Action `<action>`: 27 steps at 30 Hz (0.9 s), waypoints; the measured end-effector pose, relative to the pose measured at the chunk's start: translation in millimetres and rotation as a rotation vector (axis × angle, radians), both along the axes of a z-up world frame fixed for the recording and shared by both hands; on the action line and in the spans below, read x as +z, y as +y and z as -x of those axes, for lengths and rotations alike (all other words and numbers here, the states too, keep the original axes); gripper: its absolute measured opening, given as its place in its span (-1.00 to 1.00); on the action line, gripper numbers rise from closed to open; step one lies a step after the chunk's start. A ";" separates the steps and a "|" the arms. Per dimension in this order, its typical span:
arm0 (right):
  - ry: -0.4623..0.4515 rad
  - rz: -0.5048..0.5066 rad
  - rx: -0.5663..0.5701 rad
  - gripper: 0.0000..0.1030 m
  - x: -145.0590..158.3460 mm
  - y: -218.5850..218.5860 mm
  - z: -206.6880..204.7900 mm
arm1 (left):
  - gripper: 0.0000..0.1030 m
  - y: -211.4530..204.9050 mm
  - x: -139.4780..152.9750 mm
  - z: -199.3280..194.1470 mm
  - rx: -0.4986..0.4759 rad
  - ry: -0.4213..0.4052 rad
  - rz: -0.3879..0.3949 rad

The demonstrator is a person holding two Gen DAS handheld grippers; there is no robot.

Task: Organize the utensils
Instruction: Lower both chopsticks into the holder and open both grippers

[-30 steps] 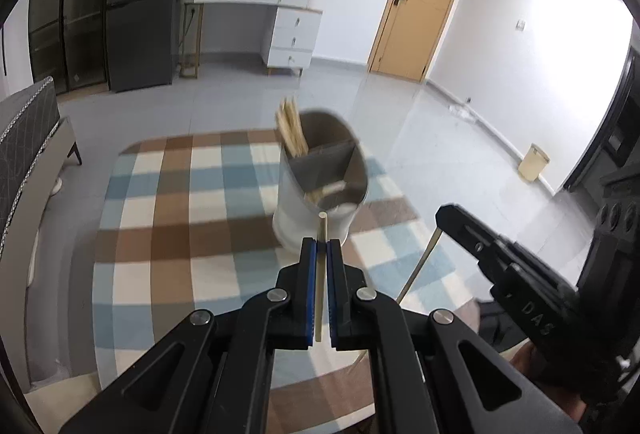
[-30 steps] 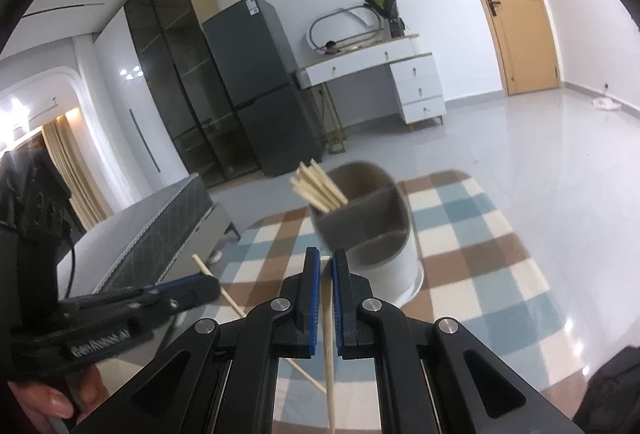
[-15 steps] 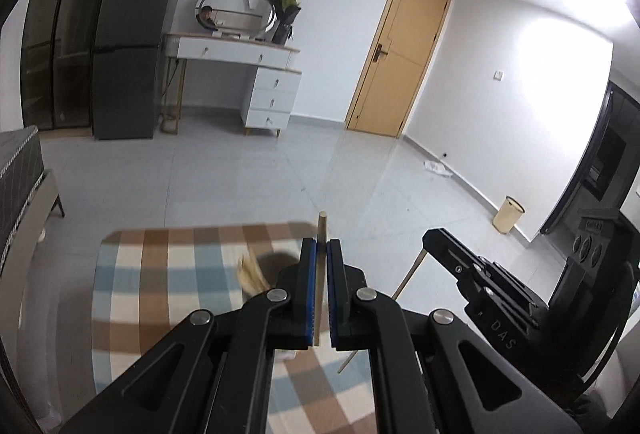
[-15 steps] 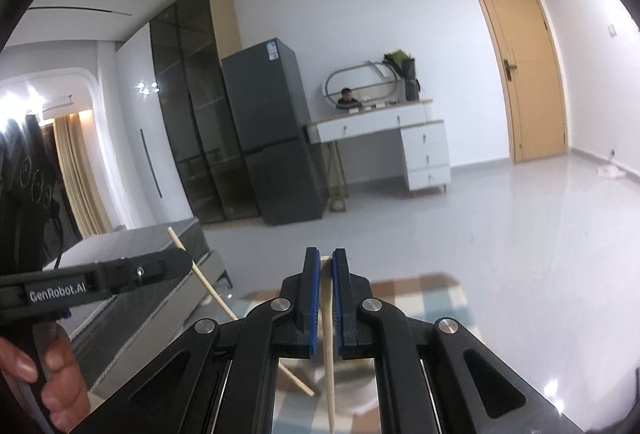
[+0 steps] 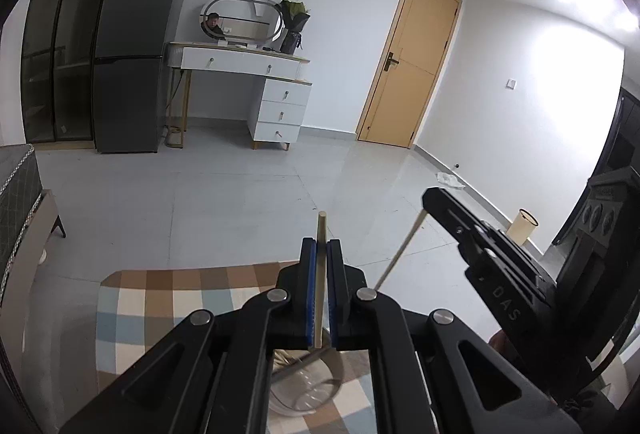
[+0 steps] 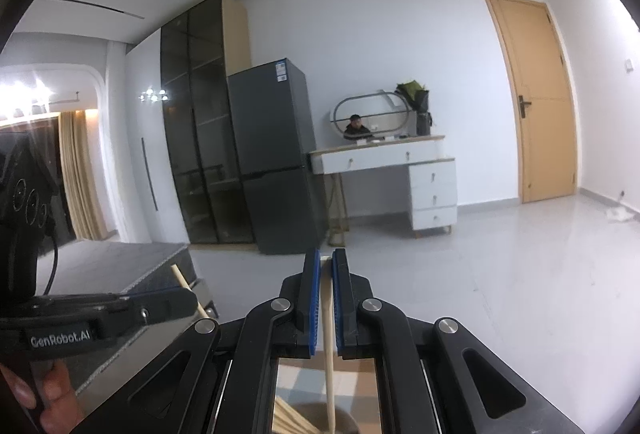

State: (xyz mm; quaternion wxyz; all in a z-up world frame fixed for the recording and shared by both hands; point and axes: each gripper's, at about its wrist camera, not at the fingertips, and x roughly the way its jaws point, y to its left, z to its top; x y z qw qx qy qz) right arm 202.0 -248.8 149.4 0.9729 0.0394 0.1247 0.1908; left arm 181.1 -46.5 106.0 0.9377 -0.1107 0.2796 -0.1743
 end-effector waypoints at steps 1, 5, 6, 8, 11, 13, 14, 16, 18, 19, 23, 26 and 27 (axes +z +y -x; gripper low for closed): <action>0.002 0.001 0.001 -0.90 -3.7 2.1 -4.9 | -0.99 0.7 -1.5 -1.3 0.000 0.001 0.000; 0.013 -0.002 0.016 -0.90 -20.9 9.2 -20.5 | -0.99 3.5 -14.3 -10.9 0.000 0.027 0.005; 0.020 -0.005 0.026 -0.90 -25.5 10.0 -23.0 | -0.99 4.9 -19.2 -12.7 0.002 0.036 0.009; 0.032 -0.003 0.038 -0.90 -35.4 12.5 -28.3 | -0.99 6.6 -25.0 -13.9 0.002 0.052 0.024; 0.034 0.022 0.054 -0.90 -43.8 16.5 -30.7 | -0.99 7.2 -35.0 -13.2 -0.006 0.067 0.039; 0.031 0.037 0.060 -0.90 -47.6 15.8 -29.0 | -0.99 5.9 -42.5 -12.4 -0.009 0.086 0.039; 0.031 0.044 0.065 -0.90 -49.5 16.0 -28.4 | -0.99 5.1 -43.1 -12.5 -0.007 0.088 0.039; 0.037 0.064 0.075 -0.90 -54.1 17.0 -27.2 | -0.99 4.9 -46.3 -10.1 -0.005 0.090 0.037; 0.035 0.091 0.082 -0.90 -57.9 18.3 -24.2 | -0.99 4.6 -46.2 -10.5 -0.006 0.089 0.039; 0.034 0.106 0.086 -0.90 -59.9 19.1 -22.5 | -0.99 4.0 -46.1 -9.6 -0.008 0.088 0.038; 0.043 0.129 0.097 -0.90 -68.0 19.8 -21.3 | -0.99 2.7 -44.8 -20.0 -0.009 0.093 0.036; 0.057 0.128 0.106 -0.90 -74.1 17.7 -20.3 | -0.99 2.7 -46.9 -20.6 -0.010 0.101 0.030; 0.061 0.130 0.109 -0.90 -74.7 18.0 -22.7 | -0.99 2.3 -48.0 -21.1 -0.011 0.103 0.027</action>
